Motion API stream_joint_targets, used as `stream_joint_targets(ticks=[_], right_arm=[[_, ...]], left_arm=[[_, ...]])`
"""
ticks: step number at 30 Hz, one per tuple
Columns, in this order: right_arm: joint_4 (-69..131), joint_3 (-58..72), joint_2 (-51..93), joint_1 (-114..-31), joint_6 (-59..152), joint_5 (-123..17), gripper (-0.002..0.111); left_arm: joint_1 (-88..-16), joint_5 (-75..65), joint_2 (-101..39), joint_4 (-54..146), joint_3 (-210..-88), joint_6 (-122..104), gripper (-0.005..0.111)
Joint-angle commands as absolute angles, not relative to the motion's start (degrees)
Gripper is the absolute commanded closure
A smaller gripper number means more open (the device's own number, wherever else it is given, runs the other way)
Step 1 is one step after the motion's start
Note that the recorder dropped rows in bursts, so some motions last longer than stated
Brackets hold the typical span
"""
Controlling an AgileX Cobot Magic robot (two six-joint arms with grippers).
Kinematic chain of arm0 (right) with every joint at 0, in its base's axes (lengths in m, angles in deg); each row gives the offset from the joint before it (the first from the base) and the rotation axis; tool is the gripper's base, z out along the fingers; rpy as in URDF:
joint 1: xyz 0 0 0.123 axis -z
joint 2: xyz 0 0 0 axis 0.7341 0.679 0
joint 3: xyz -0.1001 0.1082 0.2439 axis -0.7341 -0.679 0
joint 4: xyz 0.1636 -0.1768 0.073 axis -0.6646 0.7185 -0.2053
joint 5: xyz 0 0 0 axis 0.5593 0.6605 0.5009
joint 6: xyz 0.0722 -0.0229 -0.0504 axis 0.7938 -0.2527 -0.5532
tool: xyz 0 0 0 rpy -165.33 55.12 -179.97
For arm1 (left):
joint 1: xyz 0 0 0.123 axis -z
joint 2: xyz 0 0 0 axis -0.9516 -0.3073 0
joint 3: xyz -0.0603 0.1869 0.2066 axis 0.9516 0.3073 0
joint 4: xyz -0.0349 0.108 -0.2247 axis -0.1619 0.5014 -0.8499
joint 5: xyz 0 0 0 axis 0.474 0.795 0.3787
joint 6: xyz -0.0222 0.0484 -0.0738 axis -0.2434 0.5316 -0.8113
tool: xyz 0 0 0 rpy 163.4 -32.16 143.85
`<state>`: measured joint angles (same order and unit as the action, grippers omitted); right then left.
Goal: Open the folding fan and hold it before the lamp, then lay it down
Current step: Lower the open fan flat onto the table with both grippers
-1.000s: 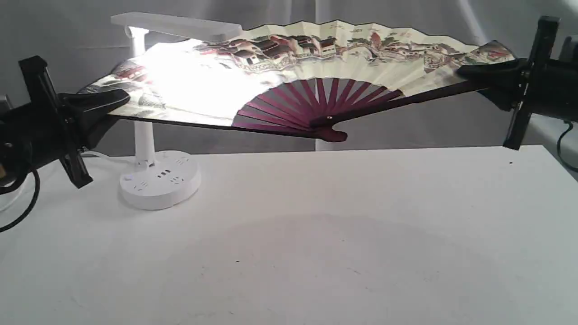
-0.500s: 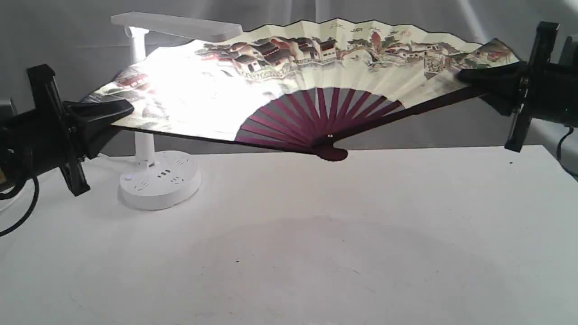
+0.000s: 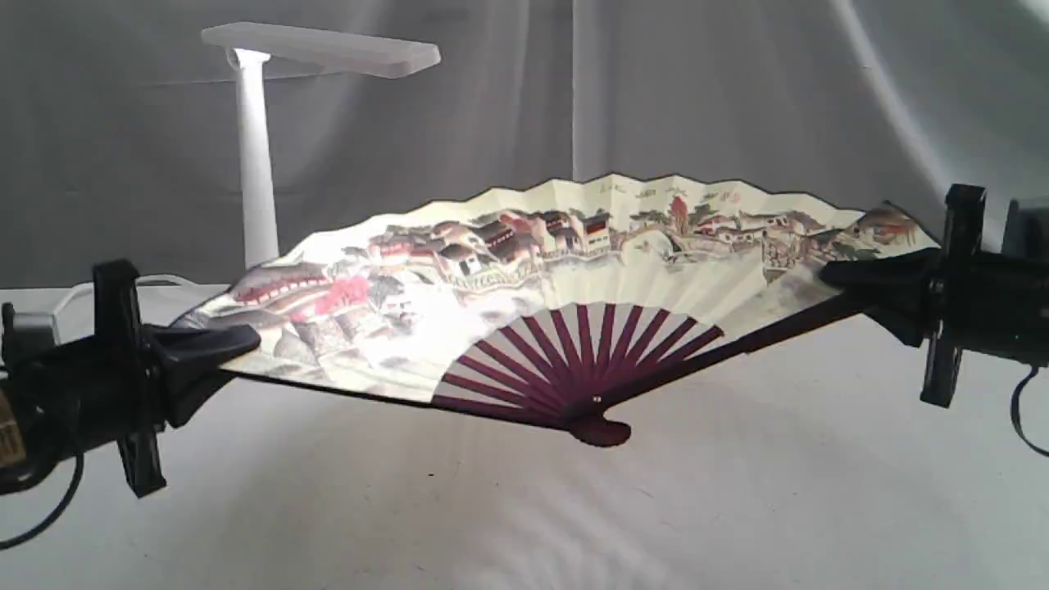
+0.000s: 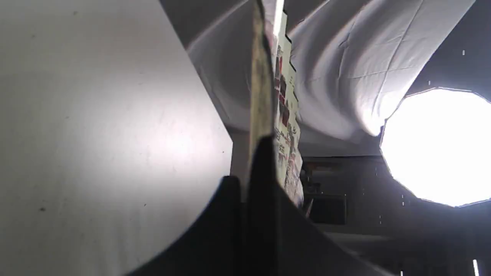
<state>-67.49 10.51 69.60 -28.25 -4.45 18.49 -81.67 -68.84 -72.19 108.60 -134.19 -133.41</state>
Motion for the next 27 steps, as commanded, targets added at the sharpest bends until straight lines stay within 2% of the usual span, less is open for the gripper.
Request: stream_joint_targets(ticks=[1,10,24,27], right_arm=[[-69.16,7.46,69.28,-26.64,-9.02,15.20,0.108],[-68.76,0.91,69.28,-21.05,-16.41,12.62,0.108],[-61.30,-2.80,69.28,-20.91,-18.34,0.78,0.108],[-59.82,-2.88,69.28,-20.91,-17.98,0.78,0.108]], left_arm=[[-82.50,-71.50,-76.82,107.62,-132.23,-127.25,0.107],[-82.50,-75.42,-88.54,107.54,-131.82,-114.43,0.107],[-82.50,-75.31,-89.22,110.17,-131.82,-111.42,0.106],[-82.50,-71.37,-89.34,110.63,-131.82,-111.43,0.106]])
